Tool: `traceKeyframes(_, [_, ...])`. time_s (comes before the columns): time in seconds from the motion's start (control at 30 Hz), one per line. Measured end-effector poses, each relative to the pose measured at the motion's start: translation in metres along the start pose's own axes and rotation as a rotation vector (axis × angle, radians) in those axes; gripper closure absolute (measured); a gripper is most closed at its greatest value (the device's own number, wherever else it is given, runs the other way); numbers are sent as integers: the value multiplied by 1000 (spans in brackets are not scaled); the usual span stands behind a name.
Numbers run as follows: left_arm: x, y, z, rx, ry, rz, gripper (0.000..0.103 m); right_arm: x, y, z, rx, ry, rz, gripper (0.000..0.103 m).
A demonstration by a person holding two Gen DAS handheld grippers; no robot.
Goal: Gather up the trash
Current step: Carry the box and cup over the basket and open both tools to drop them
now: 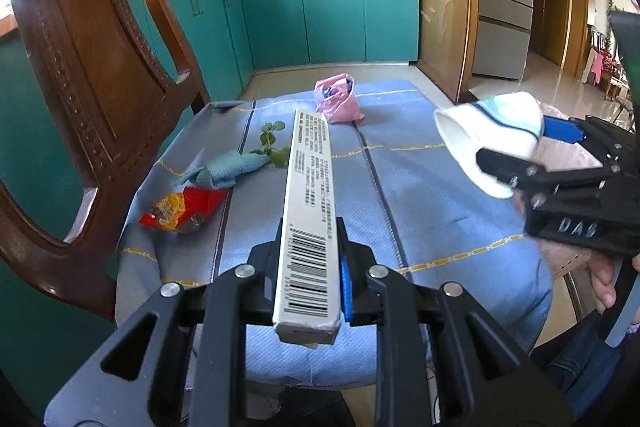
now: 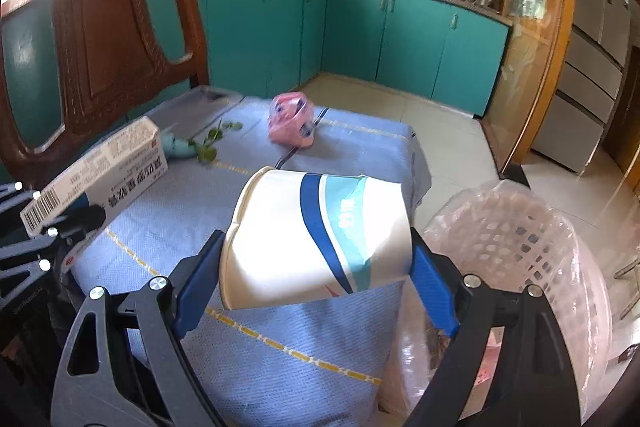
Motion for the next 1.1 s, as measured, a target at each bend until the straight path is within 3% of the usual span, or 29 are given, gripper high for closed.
traceKeyframes(0.2, [18, 2, -22, 39, -7, 38, 81, 33, 24, -18, 72, -110, 5, 18])
traceKeyframes(0.33, [40, 5, -45, 78, -23, 77, 81, 70, 37, -25, 113, -155, 80, 18])
traceKeyframes(0.7, [161, 19, -103, 179, -179, 249, 81, 205, 72, -4, 127, -427, 278, 17])
traceKeyframes(0.83, [206, 13, -109, 178, -235, 311, 81, 224, 77, 7, 121, -457, 306, 17])
traceKeyframes(1.1, [254, -6, -111, 144, -291, 387, 81, 243, 74, 19, 89, -483, 358, 17])
Point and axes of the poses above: each gripper's, at about its wrist camera, not at the fingertips, and y roughly against the way its jaws point, x to its right, z to its underside, the point moved 10 cm from there along -y, roughly the way its jaws point, and after that the axes turned 11 degrees about -y, right-handed, at the moved point
